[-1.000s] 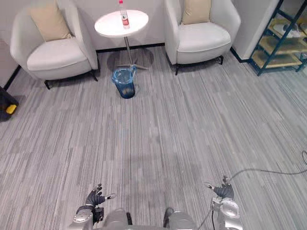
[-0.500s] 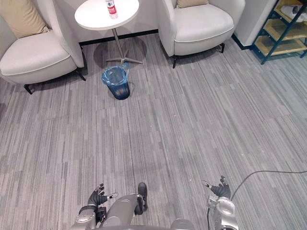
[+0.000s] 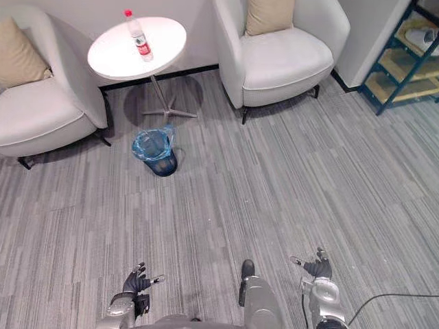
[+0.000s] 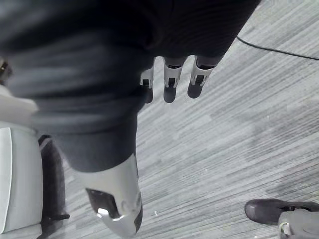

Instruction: Gather rubbish on tea table into small bin, then transfer packed bag to large trash can.

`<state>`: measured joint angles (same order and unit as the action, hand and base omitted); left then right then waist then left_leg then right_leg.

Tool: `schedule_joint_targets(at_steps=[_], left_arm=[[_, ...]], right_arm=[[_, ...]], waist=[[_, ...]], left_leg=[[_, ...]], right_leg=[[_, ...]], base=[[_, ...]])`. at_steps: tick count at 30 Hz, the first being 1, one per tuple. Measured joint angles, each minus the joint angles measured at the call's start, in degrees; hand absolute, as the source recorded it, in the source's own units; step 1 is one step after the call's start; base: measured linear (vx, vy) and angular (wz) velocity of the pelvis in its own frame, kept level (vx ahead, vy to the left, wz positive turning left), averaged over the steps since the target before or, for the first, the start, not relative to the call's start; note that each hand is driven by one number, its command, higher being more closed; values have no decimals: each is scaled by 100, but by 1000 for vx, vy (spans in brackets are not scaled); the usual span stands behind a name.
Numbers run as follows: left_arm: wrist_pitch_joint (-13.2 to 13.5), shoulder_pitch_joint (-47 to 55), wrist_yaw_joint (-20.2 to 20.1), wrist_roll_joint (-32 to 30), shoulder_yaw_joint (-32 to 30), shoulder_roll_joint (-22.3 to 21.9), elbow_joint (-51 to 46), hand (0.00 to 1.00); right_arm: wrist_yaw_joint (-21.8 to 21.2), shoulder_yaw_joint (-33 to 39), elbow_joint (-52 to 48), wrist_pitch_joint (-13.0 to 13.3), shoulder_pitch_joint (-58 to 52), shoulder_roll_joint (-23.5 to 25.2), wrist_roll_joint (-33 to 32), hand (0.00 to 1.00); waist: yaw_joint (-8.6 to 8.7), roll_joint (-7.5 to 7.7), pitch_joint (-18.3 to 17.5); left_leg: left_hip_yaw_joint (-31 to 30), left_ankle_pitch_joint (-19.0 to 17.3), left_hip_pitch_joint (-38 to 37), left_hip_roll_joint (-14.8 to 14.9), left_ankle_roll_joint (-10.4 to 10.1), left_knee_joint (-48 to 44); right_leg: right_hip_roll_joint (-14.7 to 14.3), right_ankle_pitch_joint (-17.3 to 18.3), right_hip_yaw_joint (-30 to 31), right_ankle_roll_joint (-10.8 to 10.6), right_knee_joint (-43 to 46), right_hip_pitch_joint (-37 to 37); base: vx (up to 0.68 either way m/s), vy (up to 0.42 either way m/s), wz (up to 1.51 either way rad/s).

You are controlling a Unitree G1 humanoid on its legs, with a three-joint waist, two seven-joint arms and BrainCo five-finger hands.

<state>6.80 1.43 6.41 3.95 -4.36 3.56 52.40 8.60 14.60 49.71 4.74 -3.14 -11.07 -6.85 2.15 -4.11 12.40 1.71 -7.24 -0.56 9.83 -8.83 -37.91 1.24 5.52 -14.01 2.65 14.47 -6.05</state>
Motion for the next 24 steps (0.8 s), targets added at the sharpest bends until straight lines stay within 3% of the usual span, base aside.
schedule_joint_targets(at_steps=[2,4,6,8,9,10,11,12,16,17,19,20,21,22,23,24], left_arm=[[-1,201,-7,5,-30,-110,-146,0],[-19,262,-5,24,-31,-112,-145,0],[-19,249,-5,56,-27,-110,-145,0],[-28,268,-12,63,-16,-115,-141,0],[-28,281,-12,64,-17,-112,-138,0],[-28,292,-11,63,-20,-101,-130,0],[-26,387,-7,63,-18,-55,-123,0],[-25,414,-7,63,-6,13,-119,0],[-24,398,-19,103,-28,10,-54,0],[-23,431,-13,114,-26,28,-27,0],[-30,503,-19,112,-5,91,25,0],[-33,527,-19,112,33,155,43,0],[-39,505,-18,112,53,198,86,0],[-40,492,-16,114,99,220,113,0],[-41,481,-15,114,169,270,119,0],[-38,468,-14,116,166,281,117,0]], right_arm=[[4,-110,-248,20,-84,107,-88,0],[-2,-116,-293,27,-74,214,-170,0],[-3,-98,-280,24,-55,220,-198,0],[-1,36,-278,22,-47,216,-207,0],[5,135,-262,18,-82,191,-208,0],[10,134,-216,17,-83,170,-207,0],[12,109,-103,-12,-77,169,-207,0],[6,54,-94,-24,-97,194,-206,0],[0,36,-49,-26,-53,130,-145,0],[-12,24,-34,-25,34,127,-126,0],[-59,-44,41,-16,171,141,-1,0],[-124,-144,86,-21,165,141,69,0],[-136,-156,123,-34,130,151,78,0],[-135,-156,158,-59,119,149,82,0],[-135,-173,195,-88,137,146,92,0],[-135,-174,195,-88,161,144,96,0]], waist=[[-108,-68,7],[-210,-51,6],[-332,-53,9],[-367,-45,11],[-377,-108,-18],[-409,-129,-23],[-525,-137,-72],[-582,32,-127],[-631,219,-203],[-636,201,-223],[-609,185,-247],[-593,197,-243],[-566,200,-243],[-529,196,-244],[-395,179,-238],[-336,154,-230]], left_leg=[[202,-149,757,398,184,-1575],[470,-287,1214,408,394,-1670],[712,-355,1579,291,503,-879],[663,-187,1583,-135,439,1200],[570,88,1527,-292,406,2321],[520,415,1467,-331,398,2660],[504,929,1253,-445,537,2875],[515,867,1215,-641,687,2784],[659,37,1389,-1022,1083,1882],[763,-151,1179,-1118,1112,1919],[932,-312,759,-1225,1217,2154],[932,-397,423,-1307,1267,2320],[909,-453,86,-1350,1348,2435],[865,-464,-80,-1352,1363,2515],[700,-467,-388,-1326,1368,2692],[647,-467,-499,-1268,1368,2740]], right_leg=[[-230,138,11,105,-374,542],[-231,144,62,109,-612,846],[-163,174,159,62,-719,1006],[2,339,182,-121,-688,1103],[33,505,219,-238,-601,1143],[41,590,270,-294,-550,1177],[90,733,505,-434,-510,1295],[217,801,662,-523,-585,1364],[616,1011,1148,-817,-218,1383],[736,1088,1381,-922,419,1183],[873,966,1658,-1349,1861,639],[943,872,1701,-1686,2941,210],[975,997,1557,-1475,3741,-113],[976,1082,1454,-1304,3966,-252],[942,1275,1113,-920,4049,-536],[882,1347,962,-779,3931,-691]], base=[[273,-88,4],[194,8,-20],[213,68,-21],[293,155,-6],[342,213,-9],[380,247,-39],[434,220,-42],[549,233,-33],[457,197,1],[423,165,-38],[476,160,-42],[447,80,-15],[458,60,1],[470,8,29],[379,-28,28],[534,-99,30]])
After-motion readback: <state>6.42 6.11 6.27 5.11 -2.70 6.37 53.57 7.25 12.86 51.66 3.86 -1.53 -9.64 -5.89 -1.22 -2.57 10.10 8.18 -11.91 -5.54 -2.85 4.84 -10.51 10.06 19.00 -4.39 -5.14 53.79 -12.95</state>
